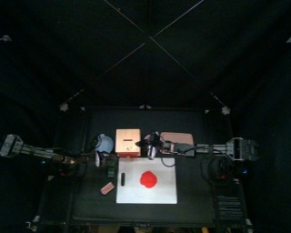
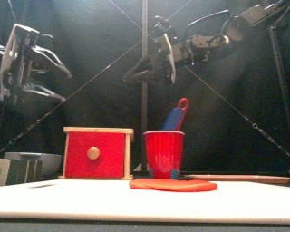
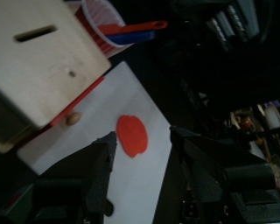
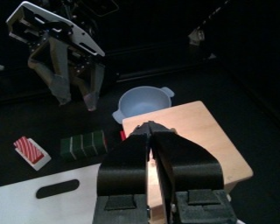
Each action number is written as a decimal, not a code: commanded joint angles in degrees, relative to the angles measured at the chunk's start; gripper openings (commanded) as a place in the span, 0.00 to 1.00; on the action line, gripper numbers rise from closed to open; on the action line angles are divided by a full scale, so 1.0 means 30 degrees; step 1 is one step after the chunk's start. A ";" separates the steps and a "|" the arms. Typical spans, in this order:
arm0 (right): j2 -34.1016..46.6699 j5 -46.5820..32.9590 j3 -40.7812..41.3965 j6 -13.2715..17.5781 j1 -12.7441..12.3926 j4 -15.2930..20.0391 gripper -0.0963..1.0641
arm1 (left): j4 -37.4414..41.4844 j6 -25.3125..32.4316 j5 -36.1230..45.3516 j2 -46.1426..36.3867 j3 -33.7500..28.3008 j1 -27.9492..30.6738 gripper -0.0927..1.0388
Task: Get the cutter from the drawer then cut the dough then place the extra dough in the bowl
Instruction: Open the drawer
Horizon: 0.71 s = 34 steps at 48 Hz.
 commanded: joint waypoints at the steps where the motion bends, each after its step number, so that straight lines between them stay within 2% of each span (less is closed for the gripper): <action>1: 0.0439 0.1436 -0.1816 0.0000 -0.0439 0.0000 0.12 | -0.0937 0.0059 -0.0850 0.1055 -0.0586 -0.0029 0.85; 14: 0.2373 0.5889 -0.5098 0.0088 -0.1523 0.0205 0.12 | -0.2520 0.0059 -0.1523 0.2812 -0.1553 -0.0059 0.85; 34: 0.5391 1.1631 -0.9463 0.0059 -0.2314 0.0117 0.12 | -0.4102 0.0029 -0.1699 0.6240 -0.3135 -0.0146 0.85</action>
